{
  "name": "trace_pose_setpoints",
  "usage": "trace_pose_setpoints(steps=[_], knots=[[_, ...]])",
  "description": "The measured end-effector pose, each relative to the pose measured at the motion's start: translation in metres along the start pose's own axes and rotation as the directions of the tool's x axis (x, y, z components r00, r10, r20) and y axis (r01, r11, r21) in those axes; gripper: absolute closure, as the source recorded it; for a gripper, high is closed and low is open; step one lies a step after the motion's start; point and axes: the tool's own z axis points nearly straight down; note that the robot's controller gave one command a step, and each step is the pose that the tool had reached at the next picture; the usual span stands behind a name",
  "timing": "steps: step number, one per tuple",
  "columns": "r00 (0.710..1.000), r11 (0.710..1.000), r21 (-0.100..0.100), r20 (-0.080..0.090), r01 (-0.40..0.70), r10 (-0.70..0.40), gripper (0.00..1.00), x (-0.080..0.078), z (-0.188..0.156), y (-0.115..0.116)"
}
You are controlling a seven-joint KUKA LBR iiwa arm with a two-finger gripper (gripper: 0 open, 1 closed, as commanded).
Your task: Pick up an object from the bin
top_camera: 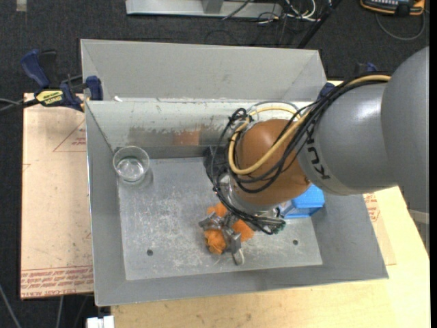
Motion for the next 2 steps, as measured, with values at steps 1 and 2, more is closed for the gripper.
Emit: trace_pose_setpoints(steps=[1, 2], knots=[[1.0, 1.0, 0.0, 0.0, 0.0, 0.0, 1.0, 0.0, 0.0, 0.0], [0.999, 0.999, 0.002, 0.006, 0.037, -0.037, 1.0, -0.011, -0.145, -0.002]])
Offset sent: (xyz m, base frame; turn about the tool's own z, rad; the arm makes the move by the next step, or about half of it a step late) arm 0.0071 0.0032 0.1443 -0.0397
